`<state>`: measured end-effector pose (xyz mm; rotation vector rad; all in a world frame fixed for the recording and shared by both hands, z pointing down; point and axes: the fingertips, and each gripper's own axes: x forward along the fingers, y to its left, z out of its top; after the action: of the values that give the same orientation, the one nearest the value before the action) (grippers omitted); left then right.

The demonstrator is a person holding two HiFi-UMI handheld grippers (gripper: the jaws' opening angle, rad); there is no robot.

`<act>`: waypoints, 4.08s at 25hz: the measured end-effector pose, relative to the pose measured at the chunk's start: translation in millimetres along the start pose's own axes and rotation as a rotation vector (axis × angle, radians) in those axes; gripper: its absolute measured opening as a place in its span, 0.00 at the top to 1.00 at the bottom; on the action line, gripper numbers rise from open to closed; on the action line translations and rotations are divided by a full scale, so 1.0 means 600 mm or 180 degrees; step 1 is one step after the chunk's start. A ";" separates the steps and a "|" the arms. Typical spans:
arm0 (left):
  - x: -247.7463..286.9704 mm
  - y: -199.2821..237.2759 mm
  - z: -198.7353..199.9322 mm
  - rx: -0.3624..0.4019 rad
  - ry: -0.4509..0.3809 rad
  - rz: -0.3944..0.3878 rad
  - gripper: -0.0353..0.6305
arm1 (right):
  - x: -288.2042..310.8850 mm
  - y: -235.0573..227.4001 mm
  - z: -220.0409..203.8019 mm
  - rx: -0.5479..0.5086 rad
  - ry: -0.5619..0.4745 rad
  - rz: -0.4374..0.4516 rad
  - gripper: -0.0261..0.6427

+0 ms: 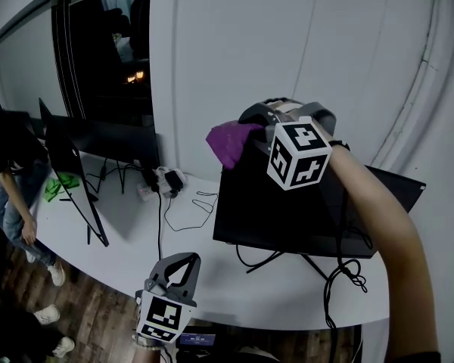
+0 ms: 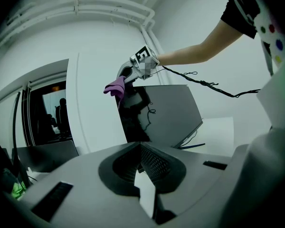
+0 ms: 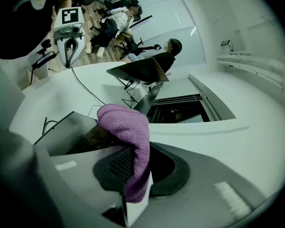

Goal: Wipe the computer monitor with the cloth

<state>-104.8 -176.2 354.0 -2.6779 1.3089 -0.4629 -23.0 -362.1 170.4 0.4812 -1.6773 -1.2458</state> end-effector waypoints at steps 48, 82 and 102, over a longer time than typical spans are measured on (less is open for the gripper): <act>0.170 -0.238 0.072 0.0196 -0.0140 -0.0759 0.94 | -0.264 0.155 -0.301 0.0237 0.0725 -0.0077 0.86; 0.290 -0.449 0.132 0.0296 -0.0214 -0.1312 0.94 | -0.530 0.289 -0.575 0.0754 0.1560 -0.0226 0.86; 0.314 -0.494 0.142 0.0324 -0.0161 -0.1344 0.94 | -0.657 0.356 -0.710 0.1745 0.1766 -0.0796 0.86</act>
<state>253.7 -143.2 386.6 -2.8525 0.6800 -0.4838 572.4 -195.4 189.6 1.2751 -1.4768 -0.6985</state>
